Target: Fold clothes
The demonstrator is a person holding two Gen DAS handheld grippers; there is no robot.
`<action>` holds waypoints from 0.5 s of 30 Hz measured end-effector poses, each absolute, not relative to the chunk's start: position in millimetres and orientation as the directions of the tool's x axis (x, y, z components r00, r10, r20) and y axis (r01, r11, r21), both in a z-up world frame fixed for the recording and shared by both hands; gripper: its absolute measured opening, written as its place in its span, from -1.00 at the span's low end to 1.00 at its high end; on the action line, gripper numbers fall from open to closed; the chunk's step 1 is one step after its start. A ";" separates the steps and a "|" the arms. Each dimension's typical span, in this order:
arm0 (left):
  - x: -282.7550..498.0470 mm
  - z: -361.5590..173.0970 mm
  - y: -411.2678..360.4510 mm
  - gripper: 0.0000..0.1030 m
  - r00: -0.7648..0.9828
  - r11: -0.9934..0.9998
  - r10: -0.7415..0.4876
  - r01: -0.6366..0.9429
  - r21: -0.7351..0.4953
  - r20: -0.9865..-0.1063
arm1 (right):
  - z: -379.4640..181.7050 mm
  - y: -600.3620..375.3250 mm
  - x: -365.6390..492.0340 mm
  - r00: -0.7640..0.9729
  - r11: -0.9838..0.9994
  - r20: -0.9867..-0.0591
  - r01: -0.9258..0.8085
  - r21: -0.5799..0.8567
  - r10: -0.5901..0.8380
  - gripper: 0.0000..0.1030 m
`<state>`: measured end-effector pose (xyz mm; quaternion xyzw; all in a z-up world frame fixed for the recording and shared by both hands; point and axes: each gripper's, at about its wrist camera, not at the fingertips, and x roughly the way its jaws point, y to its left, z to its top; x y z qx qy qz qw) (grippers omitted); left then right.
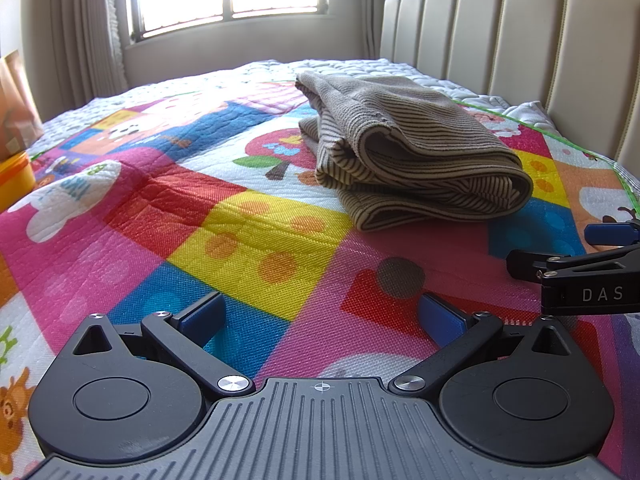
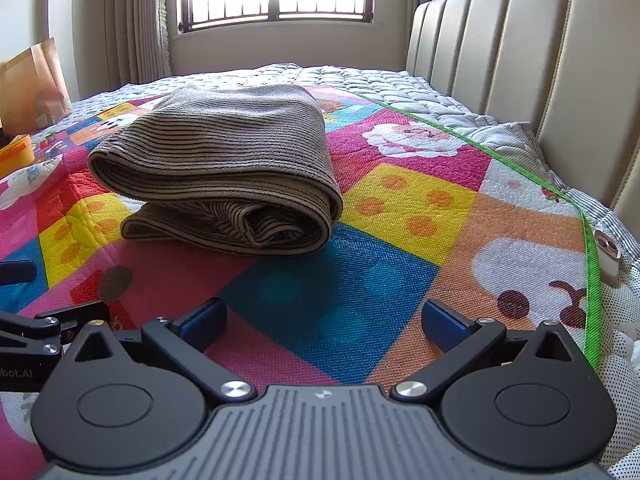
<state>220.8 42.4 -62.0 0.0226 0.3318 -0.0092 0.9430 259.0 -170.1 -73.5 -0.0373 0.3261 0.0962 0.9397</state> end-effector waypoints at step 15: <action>226.2 -58.4 41.3 1.00 0.745 1.000 0.003 0.012 0.018 -0.668 | -73.8 -170.2 258.5 0.769 0.979 -0.620 -0.205 -0.007 0.156 1.00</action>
